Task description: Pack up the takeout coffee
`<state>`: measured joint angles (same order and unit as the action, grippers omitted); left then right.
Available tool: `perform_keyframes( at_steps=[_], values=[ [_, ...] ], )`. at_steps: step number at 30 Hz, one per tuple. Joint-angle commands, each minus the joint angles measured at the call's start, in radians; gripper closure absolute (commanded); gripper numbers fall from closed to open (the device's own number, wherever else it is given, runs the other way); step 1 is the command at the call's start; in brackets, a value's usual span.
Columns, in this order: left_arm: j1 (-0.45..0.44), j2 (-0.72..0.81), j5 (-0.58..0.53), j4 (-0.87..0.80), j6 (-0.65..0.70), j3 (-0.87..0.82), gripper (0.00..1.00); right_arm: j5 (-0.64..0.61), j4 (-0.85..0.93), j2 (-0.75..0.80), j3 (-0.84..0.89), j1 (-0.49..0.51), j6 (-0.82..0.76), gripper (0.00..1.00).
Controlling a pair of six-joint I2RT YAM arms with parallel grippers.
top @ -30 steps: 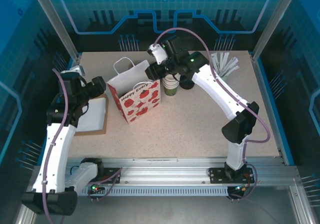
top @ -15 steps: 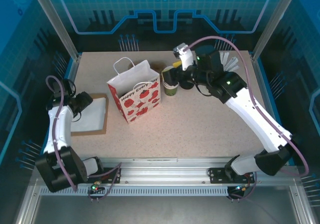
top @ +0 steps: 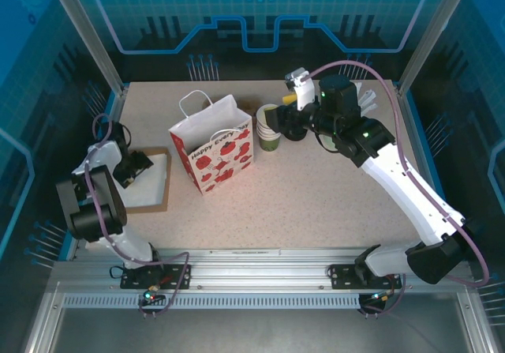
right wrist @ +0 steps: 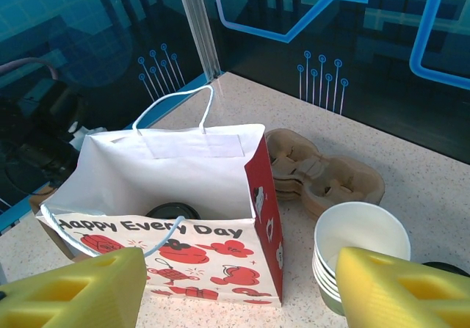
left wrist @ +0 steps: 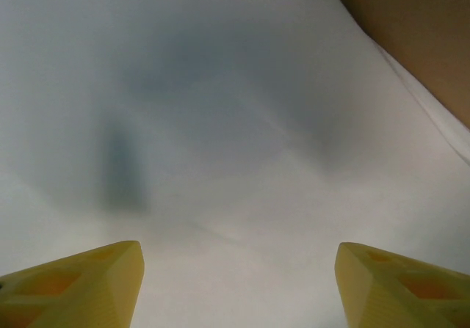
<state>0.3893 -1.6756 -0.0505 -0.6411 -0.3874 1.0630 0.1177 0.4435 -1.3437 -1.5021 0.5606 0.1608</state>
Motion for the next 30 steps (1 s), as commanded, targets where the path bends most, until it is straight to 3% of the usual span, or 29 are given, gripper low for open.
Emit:
perform_keyframes(
  at_steps=[1,16,30],
  values=[
    [-0.009,-0.059,-0.048,0.017,-0.015,0.039,0.29,0.013,-0.023,0.002,0.002,-0.017,0.007,0.30],
    [-0.020,-0.087,-0.083,0.032,0.012,0.038,0.50,0.042,-0.023,-0.035,0.000,-0.030,0.019,0.29],
    [-0.020,-0.060,-0.070,0.040,0.023,0.020,0.83,0.051,-0.022,-0.043,-0.002,-0.029,0.020,0.29]
  ],
)
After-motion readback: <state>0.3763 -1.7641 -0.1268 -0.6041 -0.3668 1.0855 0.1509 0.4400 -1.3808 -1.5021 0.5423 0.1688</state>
